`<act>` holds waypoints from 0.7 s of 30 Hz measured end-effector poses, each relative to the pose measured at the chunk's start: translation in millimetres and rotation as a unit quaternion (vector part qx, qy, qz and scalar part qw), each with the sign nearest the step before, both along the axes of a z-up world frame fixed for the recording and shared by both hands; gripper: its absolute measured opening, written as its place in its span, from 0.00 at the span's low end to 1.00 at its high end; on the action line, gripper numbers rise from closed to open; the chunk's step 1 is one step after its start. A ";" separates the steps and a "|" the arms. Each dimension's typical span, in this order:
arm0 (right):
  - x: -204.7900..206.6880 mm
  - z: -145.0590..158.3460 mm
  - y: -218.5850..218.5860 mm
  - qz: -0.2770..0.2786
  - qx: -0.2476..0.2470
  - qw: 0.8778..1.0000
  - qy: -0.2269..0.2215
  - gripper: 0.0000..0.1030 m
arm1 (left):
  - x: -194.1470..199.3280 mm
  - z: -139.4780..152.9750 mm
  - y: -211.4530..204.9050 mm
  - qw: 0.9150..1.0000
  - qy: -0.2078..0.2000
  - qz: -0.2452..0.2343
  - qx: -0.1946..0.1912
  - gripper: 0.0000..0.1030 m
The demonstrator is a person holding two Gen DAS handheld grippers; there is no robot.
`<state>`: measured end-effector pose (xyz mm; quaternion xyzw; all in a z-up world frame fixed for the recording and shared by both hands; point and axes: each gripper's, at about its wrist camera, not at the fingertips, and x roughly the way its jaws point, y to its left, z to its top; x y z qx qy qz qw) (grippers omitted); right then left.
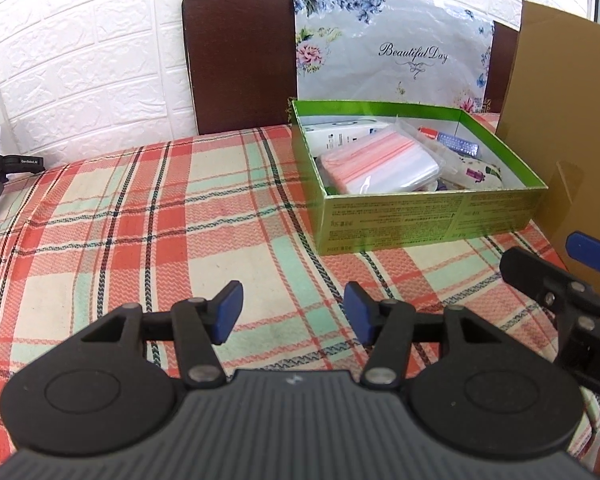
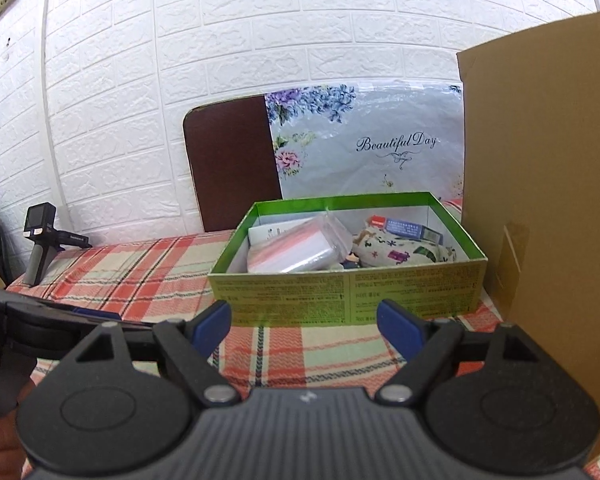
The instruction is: Organize objects
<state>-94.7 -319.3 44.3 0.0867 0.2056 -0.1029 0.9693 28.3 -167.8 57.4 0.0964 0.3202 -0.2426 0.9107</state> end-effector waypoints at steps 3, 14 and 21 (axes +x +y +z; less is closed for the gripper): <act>-1.7 2.6 1.8 0.002 0.002 1.000 0.000 0.81 | -4.8 1.6 2.1 1.000 -0.005 -0.003 0.000 0.58; -10.1 8.8 5.2 0.005 0.013 1.000 -0.001 0.83 | -15.8 7.6 8.0 1.000 -0.015 -0.008 -0.004 0.68; -18.0 13.6 5.7 0.003 0.019 1.000 -0.008 0.84 | -29.4 17.2 8.2 0.999 -0.046 -0.012 -0.007 0.91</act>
